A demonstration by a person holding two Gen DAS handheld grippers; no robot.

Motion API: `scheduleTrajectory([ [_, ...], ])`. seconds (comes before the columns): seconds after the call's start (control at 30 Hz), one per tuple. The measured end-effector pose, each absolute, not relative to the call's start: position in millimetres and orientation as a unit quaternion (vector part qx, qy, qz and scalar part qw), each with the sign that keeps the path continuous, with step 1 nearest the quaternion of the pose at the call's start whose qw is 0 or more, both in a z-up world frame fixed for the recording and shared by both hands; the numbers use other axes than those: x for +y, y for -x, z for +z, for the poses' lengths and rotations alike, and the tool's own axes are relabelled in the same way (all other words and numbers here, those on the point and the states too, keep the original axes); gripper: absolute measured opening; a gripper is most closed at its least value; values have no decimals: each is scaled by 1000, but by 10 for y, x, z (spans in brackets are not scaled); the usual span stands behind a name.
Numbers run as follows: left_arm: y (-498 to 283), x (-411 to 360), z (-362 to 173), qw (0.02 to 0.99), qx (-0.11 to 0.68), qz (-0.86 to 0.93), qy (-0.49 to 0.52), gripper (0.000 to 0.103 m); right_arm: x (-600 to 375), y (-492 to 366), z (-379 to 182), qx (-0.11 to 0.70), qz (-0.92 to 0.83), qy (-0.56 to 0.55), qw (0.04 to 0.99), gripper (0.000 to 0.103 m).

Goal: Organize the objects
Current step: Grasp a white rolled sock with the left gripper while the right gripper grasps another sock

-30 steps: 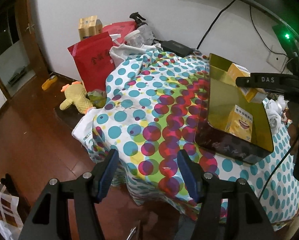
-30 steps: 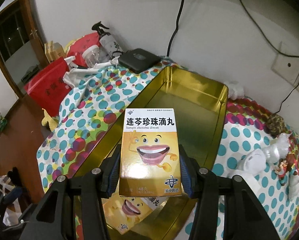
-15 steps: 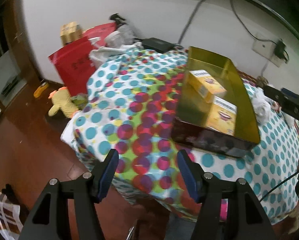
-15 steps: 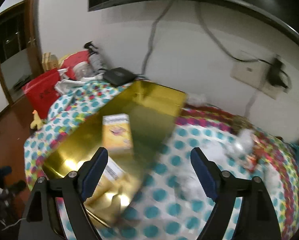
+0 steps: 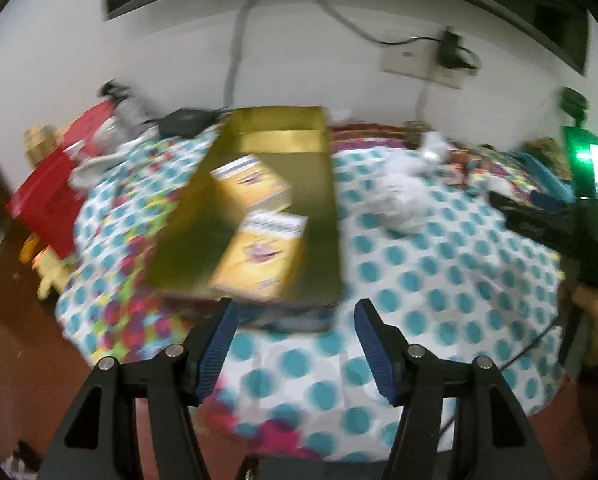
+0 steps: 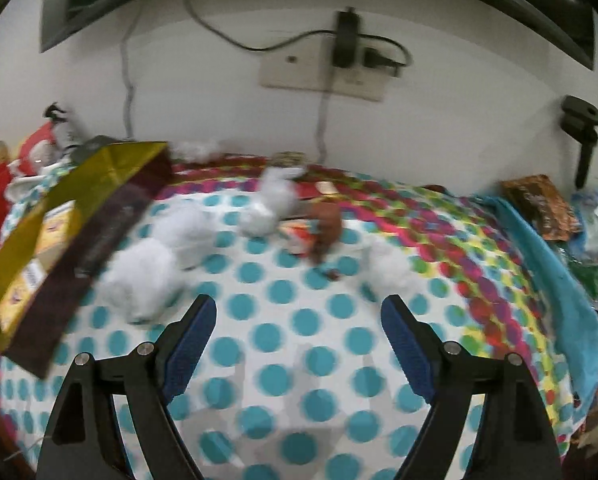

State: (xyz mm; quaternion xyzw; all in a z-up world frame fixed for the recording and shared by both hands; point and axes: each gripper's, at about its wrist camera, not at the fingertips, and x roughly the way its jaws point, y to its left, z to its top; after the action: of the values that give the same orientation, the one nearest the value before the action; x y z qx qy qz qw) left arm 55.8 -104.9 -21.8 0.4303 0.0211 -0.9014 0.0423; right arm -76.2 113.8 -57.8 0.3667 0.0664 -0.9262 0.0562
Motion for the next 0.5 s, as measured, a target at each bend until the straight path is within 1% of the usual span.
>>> scheduleTrajectory([
  [0.2, -183, -610, -207, -4, 34, -906, -423, 62, 1441, 971, -701, 63, -922, -380, 33, 83],
  [0.37, 127, -427, -280, 11, 30, -901, -432, 62, 1553, 1175, -794, 64, -916, -394, 27, 83],
  [0.5, 274, -383, -363, 29, 24, -902, -430, 62, 1561, 1316, -897, 72, -911, -405, 20, 78],
])
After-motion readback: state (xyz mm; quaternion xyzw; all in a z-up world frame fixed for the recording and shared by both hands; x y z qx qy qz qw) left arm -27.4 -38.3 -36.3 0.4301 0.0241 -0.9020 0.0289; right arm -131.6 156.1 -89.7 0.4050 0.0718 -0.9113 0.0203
